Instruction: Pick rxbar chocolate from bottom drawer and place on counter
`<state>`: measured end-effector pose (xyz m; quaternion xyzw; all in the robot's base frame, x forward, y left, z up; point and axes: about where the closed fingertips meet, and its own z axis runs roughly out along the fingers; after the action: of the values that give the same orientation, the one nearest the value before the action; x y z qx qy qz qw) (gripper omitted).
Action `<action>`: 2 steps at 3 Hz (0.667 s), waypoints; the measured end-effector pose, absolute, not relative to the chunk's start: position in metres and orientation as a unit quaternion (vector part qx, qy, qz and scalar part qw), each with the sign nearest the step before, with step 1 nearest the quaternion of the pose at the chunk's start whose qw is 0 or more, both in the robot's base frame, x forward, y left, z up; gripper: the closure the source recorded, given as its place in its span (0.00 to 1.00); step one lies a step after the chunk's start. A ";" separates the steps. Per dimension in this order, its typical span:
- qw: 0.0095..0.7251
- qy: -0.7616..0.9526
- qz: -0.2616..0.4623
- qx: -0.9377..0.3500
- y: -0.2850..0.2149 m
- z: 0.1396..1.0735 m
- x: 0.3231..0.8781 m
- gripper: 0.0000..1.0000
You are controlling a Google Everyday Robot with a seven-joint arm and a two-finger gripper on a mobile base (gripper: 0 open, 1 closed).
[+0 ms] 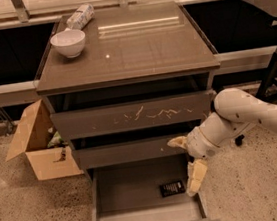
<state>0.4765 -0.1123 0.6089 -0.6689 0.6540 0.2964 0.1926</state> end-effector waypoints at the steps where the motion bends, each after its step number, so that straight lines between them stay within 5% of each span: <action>1: 0.172 0.654 0.296 -0.675 -0.108 0.547 0.474 0.00; 2: 0.160 0.661 0.285 -0.676 -0.104 0.490 0.475 0.00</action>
Offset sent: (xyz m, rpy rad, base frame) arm 0.0038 0.0100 -0.1938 -0.1123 0.0175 -0.0051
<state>0.4749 -0.1042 0.4896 -0.6756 0.6607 0.2854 0.1601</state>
